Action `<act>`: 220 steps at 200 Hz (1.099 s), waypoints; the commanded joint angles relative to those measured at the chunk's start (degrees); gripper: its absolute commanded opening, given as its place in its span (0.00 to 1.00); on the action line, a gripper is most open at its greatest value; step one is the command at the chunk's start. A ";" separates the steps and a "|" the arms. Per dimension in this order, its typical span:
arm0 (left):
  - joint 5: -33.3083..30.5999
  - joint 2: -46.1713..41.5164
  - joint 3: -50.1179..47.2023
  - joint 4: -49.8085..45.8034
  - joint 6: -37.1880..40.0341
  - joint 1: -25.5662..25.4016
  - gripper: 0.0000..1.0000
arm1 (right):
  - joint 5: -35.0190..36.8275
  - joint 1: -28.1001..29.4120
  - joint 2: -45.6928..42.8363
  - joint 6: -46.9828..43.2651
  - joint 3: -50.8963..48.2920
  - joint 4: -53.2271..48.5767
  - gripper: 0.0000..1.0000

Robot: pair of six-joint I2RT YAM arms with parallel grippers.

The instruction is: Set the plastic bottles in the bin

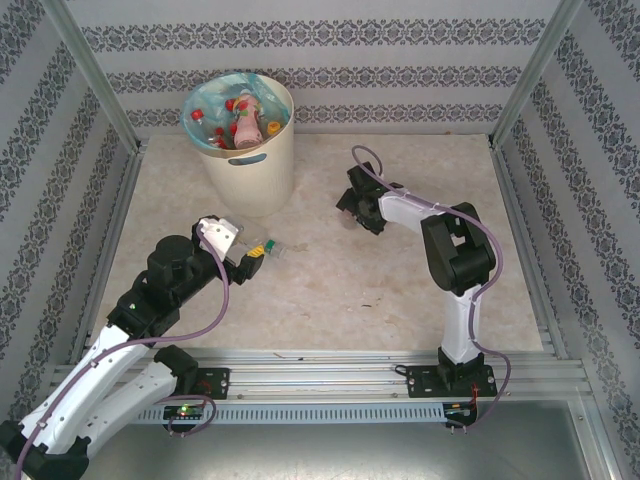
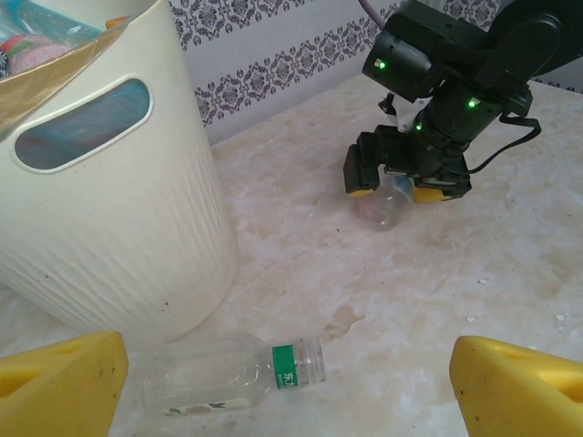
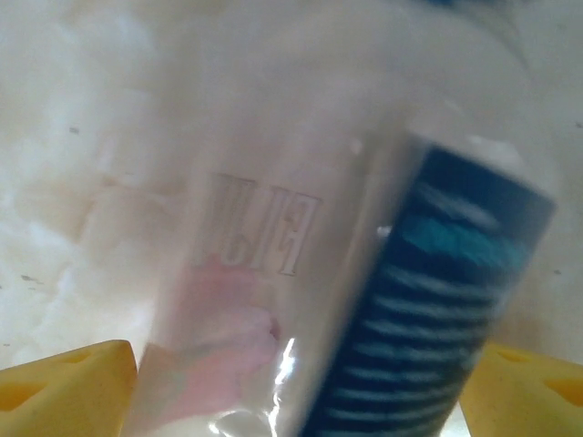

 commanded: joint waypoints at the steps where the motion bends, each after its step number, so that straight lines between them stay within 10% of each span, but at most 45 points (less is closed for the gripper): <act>1: -1.01 -0.03 0.02 1.35 0.81 -0.64 0.92 | -4.49 -0.66 0.53 -1.04 -0.97 0.09 0.91; 46: -1.52 0.23 -0.14 1.21 0.85 -0.61 0.92 | -4.86 -0.62 -1.48 -1.98 -1.79 1.52 0.83; 92: -3.15 0.66 -0.24 1.34 0.76 -0.61 0.94 | -7.14 0.04 -6.35 -7.26 -5.30 3.11 0.50; 163: -8.65 2.17 3.52 1.44 -9.96 -0.50 0.93 | -6.04 7.86 -25.53 -20.28 -16.00 4.50 0.49; 220: 3.29 8.27 13.20 -0.94 -24.12 -0.49 0.91 | -0.63 24.96 -46.41 -32.19 -27.96 12.02 0.49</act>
